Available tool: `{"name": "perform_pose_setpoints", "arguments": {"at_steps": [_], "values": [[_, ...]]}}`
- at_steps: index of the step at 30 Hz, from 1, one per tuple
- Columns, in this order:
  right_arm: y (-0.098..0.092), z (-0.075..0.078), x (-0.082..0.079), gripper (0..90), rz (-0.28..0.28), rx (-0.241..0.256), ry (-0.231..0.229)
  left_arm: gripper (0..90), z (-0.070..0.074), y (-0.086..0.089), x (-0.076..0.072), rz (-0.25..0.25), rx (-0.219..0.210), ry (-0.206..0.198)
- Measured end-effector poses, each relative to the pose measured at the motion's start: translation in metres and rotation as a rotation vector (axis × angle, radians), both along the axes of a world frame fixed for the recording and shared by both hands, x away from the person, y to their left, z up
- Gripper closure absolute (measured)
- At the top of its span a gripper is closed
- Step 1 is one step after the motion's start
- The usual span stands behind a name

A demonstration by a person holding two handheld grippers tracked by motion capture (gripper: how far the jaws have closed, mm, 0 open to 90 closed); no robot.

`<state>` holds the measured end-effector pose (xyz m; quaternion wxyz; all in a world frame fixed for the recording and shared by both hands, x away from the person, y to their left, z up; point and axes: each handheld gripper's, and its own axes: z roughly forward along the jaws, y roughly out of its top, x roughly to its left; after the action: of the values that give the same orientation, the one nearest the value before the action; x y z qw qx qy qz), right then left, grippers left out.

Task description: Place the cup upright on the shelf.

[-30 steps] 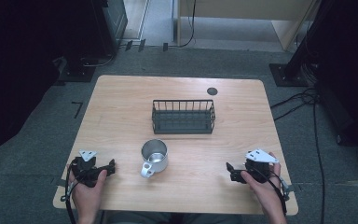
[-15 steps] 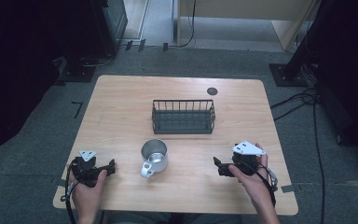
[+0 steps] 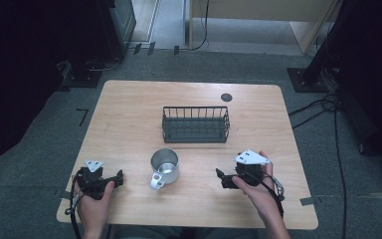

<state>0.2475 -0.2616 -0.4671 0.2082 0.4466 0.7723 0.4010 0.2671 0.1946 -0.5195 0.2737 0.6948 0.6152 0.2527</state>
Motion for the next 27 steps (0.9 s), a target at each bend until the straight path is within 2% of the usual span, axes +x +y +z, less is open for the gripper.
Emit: {"name": "perform_pose_setpoints", "arguments": {"at_steps": [15, 27], "values": [[0.035, 0.000, 0.005, 1.5, 0.095, 0.017, -0.002, 0.0, 0.000, 0.000, 0.000, -0.001, -0.001, 0.000], [0.072, -0.003, 0.007, 1.5, 0.186, 0.025, 0.010, 0.0, 0.000, 0.000, 0.000, -0.001, 0.000, 0.000]]}}
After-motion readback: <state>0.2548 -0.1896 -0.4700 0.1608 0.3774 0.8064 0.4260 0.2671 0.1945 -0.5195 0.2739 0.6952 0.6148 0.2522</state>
